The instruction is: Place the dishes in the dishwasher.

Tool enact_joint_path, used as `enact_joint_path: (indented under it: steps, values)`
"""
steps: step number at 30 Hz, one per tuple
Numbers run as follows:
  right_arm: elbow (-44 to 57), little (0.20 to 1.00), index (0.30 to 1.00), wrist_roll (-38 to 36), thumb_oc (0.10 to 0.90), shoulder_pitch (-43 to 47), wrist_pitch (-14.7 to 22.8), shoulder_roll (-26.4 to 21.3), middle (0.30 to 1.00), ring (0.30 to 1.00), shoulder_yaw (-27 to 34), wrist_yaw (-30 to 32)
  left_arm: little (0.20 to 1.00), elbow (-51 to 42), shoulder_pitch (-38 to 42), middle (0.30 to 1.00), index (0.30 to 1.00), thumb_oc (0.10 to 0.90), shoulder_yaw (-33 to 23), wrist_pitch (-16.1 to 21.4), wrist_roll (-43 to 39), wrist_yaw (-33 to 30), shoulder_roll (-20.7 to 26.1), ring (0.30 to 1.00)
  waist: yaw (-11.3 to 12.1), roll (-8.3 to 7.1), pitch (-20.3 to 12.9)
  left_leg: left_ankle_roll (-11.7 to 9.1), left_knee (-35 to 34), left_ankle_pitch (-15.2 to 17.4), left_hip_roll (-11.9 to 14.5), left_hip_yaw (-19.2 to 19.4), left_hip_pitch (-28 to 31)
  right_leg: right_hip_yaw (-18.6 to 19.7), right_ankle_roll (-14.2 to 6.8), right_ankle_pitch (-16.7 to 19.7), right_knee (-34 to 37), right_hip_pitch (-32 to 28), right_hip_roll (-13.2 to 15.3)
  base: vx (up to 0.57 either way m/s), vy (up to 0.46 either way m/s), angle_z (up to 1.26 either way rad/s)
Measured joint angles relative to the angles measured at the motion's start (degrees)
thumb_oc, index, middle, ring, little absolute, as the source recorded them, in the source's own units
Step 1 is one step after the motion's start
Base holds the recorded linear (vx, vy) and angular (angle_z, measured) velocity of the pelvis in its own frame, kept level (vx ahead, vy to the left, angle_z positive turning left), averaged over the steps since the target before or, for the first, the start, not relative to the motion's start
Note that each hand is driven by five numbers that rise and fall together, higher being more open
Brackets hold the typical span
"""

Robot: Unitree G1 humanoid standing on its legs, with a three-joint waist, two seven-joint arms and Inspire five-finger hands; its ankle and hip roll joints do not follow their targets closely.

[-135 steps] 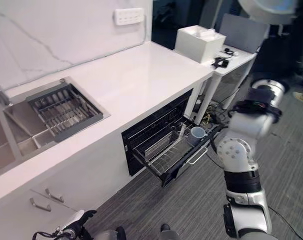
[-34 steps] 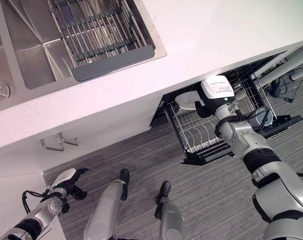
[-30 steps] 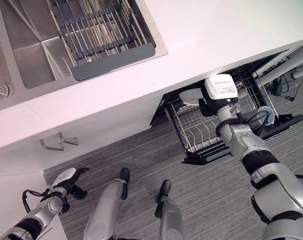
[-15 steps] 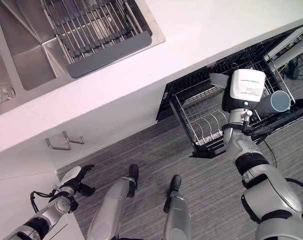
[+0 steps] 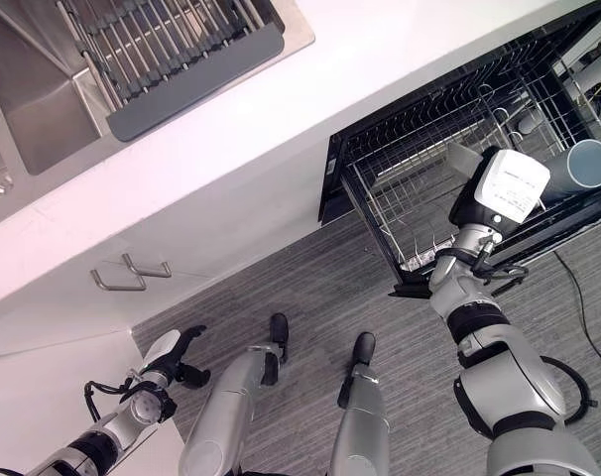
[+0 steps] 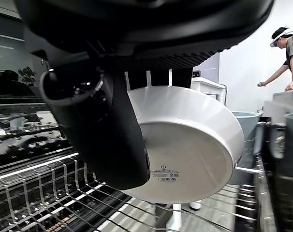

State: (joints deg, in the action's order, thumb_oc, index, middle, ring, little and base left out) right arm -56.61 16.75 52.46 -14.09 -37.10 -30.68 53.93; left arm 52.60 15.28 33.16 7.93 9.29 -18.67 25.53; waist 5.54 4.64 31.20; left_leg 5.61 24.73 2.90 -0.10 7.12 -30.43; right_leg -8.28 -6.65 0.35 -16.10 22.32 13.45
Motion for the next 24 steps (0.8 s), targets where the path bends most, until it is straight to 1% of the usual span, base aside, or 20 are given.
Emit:
enact_joint_path:
  steps: [2, 5, 6, 7, 8, 9, 11, 12, 14, 15, 17, 18, 21, 24]
  values:
    - [-0.52, 0.3, 0.3, 0.0, 0.4, 1.28, -0.13, 0.2, 0.3, 0.3, -0.03, 0.73, 0.9, -0.59, -0.05, 0.9, 0.9, 0.8, 1.11, 0.07, 0.0, -0.57, 0.01, 0.9, 0.46, 0.26, 0.01, -0.41, -0.04, 0.07, -0.11, 0.18, -0.97, 0.11, 0.17, -0.59, -1.38, 1.63, 0.33, -0.02, 0.055, 0.01]
    - [-1.28, 0.3, 0.3, 0.0, 0.4, 2.48, -0.11, 0.42, 0.3, 0.3, -0.14, 1.12, 0.9, -1.58, -0.1, 0.9, 0.9, 0.8, 1.46, 0.04, -0.02, -0.78, -0.03, 0.9, 1.06, 0.77, -0.01, -0.09, 0.08, -0.61, -0.16, 0.17, -2.49, 0.2, 0.11, -0.88, -2.72, 3.62, 0.52, 0.04, 0.026, 0.02]
    - [-2.26, 0.3, 0.3, 0.04, 0.4, 2.92, -0.07, 0.89, 0.3, 0.3, -0.46, 1.14, 0.9, -1.57, -0.11, 0.9, 0.9, 0.8, 1.47, 0.04, -0.03, -0.9, -0.04, 0.9, 1.21, 0.87, -0.01, -0.64, -0.09, -0.37, -0.23, 0.13, -2.65, 0.25, 0.29, -1.28, -3.27, 4.12, 0.64, 0.08, 0.014, 0.06]
    - [-2.35, 0.3, 0.3, 0.04, 0.4, 2.85, -0.13, 1.41, 0.3, 0.3, -1.2, 1.15, 0.9, -1.38, -0.52, 0.9, 0.9, 0.8, 1.46, 0.0, -0.04, -1.0, -0.02, 0.9, 1.16, 0.93, -0.03, -0.72, -0.14, -0.41, -0.43, 0.04, -2.4, 0.48, 0.25, -1.84, -3.99, 4.32, 0.81, 0.01, 0.031, 0.06]
    - [-2.35, 0.3, 0.3, 0.05, 0.4, 3.02, -0.13, 1.4, 0.3, 0.3, -1.24, 1.39, 0.9, -1.45, -0.68, 0.9, 0.9, 0.8, 1.45, 0.01, -0.05, -1.13, -0.01, 0.9, 1.15, 0.99, -0.05, -0.75, -0.23, -0.5, -0.55, 0.0, -2.36, 0.61, -0.01, -2.05, -4.22, 4.4, 0.86, 0.01, 0.028, 0.06]
    - [-2.35, 0.3, 0.3, 0.01, 0.4, 3.51, -0.28, 1.41, 0.3, 0.3, -1.24, 1.66, 0.9, -1.44, -0.76, 0.9, 0.9, 0.8, 1.69, 0.01, -0.05, -1.16, -0.02, 0.9, 1.35, 1.02, -0.04, -0.31, -0.31, -0.88, -0.65, -0.03, -2.46, 0.63, -0.03, -2.25, -5.08, 4.79, 0.96, 0.0, 0.034, 0.03]
    - [-2.36, 0.3, 0.3, 0.03, 0.4, 4.06, -0.67, 1.43, 0.3, 0.3, -1.73, 1.92, 0.9, -1.65, -0.76, 0.9, 0.9, 0.8, 2.87, 0.13, -0.07, -1.17, -0.11, 0.9, 1.48, 1.05, -0.04, -0.36, -0.69, -1.29, -0.86, 0.02, -2.56, 0.79, 0.1, -2.63, -5.84, 5.46, 1.22, 0.0, 0.0, 0.0]
    - [-2.42, 0.3, 0.3, 0.13, 0.4, 4.49, -0.71, 1.4, 0.3, 0.3, -2.16, 2.21, 0.9, -1.94, -0.88, 0.9, 0.9, 0.8, 3.24, 0.89, -1.82, -1.8, -0.1, 0.9, 1.6, 1.12, -0.04, -0.41, -0.68, -1.33, -0.95, 0.03, -2.99, 0.92, 0.57, -3.21, -7.01, 6.44, 1.44, 0.0, -0.02, 0.06]
    - [-2.52, 0.3, 0.3, 0.61, 0.4, 6.67, -1.26, 1.45, 0.3, 0.3, -3.44, 3.03, 0.9, -2.8, -0.68, 0.9, 0.9, 0.8, 2.7, 1.6, -4.56, -3.3, -0.14, 0.9, 1.87, 1.17, -0.04, -0.75, -0.38, -1.7, -1.02, -0.15, -5.1, 0.99, 0.56, -3.94, -9.14, 9.31, 1.75, -0.02, -0.012, 0.08]
    - [-2.56, 0.3, 0.3, 0.96, 0.4, 8.52, -1.53, 1.44, 0.3, 0.3, -4.55, 3.52, 0.9, -3.83, -0.33, 0.9, 0.9, 0.8, 2.34, 2.02, -4.51, -3.41, 0.23, 0.9, 2.38, 1.27, -0.02, -1.06, 0.0, -1.99, -0.94, -0.31, -6.86, 0.98, 0.53, -4.36, -10.28, 11.49, 1.8, -0.01, 0.028, 0.09]
    - [-2.67, 0.3, 0.3, 1.27, 0.4, 9.01, -1.22, 1.46, 0.3, 0.3, -4.63, 5.2, 0.9, -6.14, -0.75, 0.9, 0.9, 0.8, 2.83, 2.38, -4.51, -3.45, 0.15, 0.9, 3.24, 1.72, -0.03, -1.29, 1.18, -2.15, -0.99, -0.52, -8.86, 1.14, 0.57, -5.03, -12.25, 13.79, 1.84, 0.01, 0.064, 0.05]
    - [-2.88, 0.9, 0.9, 1.31, 0.8, 9.0, -1.25, 1.89, 0.9, 0.9, -4.61, 6.24, 0.9, -6.02, -0.99, 0.9, 0.9, 0.8, 4.24, 3.32, -4.54, -3.45, -0.26, 0.9, 3.71, 1.79, -0.05, -1.29, 1.45, -2.15, -1.02, -0.3, -9.54, 1.5, 0.82, -5.18, -12.91, 14.75, 1.87, 0.01, 0.064, -0.03]
    - [-4.99, 0.9, 0.9, 1.07, 0.8, 8.89, -1.28, 2.88, 0.9, 0.9, -4.35, 7.69, 0.9, -6.02, -1.61, 0.9, 0.9, 0.8, 4.93, 3.93, -4.55, -4.41, -0.68, 0.9, 3.85, 1.84, -0.07, -1.27, 1.89, -2.14, -1.03, -0.21, -9.88, 1.98, 1.45, -5.65, -14.11, 15.49, 2.08, 0.0, 0.021, 0.0]
    - [-5.1, 0.9, 0.9, 1.1, 0.8, 8.97, -1.22, 3.09, 0.9, 0.9, -4.0, 7.72, 0.9, -6.06, -1.61, 0.9, 0.9, 0.8, 4.78, 3.87, -4.59, -5.12, -0.58, 0.9, 3.86, 1.93, -0.12, -1.64, 2.09, -1.98, -1.05, -0.28, -10.85, 2.09, 1.45, -5.65, -14.72, 16.56, 2.13, 0.0, 0.005, 0.02]
